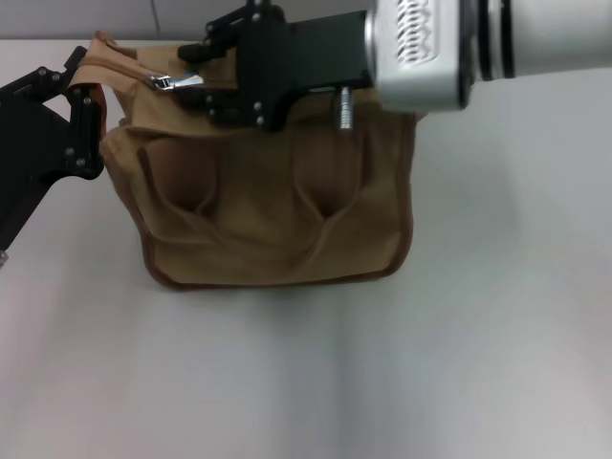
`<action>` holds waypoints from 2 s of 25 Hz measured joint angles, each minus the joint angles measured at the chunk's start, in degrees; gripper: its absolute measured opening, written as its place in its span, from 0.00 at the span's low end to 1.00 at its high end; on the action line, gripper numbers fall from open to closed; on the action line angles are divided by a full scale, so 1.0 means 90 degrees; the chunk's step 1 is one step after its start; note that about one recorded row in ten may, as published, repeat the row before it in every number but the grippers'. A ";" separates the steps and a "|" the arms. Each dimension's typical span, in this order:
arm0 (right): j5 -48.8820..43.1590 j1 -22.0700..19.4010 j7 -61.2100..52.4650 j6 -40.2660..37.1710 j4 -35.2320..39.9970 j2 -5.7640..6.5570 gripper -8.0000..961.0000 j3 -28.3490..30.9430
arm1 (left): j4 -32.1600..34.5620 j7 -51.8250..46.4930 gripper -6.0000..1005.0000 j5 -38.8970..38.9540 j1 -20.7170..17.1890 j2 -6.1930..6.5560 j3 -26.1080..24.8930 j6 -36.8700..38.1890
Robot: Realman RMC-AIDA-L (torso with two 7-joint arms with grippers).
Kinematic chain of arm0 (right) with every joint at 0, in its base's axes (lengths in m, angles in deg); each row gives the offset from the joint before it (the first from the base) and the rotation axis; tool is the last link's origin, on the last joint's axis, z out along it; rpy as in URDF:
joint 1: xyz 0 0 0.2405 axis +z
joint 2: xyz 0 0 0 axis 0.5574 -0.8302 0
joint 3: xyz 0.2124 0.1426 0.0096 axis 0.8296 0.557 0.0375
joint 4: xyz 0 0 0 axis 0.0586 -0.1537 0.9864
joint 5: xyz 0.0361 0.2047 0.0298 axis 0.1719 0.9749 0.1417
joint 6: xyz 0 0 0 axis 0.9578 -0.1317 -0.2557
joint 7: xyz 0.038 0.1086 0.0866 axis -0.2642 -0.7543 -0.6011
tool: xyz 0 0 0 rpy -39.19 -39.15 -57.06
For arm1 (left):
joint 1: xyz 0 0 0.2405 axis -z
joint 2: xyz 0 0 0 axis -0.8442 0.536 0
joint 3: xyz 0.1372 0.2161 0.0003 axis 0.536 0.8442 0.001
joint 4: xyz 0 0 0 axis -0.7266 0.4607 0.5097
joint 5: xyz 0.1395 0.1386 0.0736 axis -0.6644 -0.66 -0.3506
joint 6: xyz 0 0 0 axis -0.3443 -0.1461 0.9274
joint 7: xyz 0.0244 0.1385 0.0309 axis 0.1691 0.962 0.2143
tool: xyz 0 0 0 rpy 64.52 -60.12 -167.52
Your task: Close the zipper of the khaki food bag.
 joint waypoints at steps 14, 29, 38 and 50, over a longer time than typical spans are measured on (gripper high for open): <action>0.0336 -0.0083 0.0176 0.0949 0.0386 -0.0021 0.31 -0.0922 | 0.0000 -0.0091 0.07 -0.0011 0.0094 0.0005 0.0021 0.0132; 0.0989 -0.0333 0.0032 0.0336 -0.0141 0.0016 0.03 -0.0454 | 0.0000 -0.0165 0.08 -0.0009 0.0045 -0.0005 0.0021 0.0104; 0.1140 -0.0548 0.0029 0.0068 -0.0268 0.0017 0.03 -0.0032 | -0.0010 -0.0225 0.08 -0.0005 0.0023 -0.0001 0.0002 0.0098; 0.1483 -0.0615 -0.0481 -0.0020 -0.0323 0.0016 0.08 0.0170 | -0.0011 -0.0392 0.08 0.0030 0.0066 0.0015 0.0004 0.0080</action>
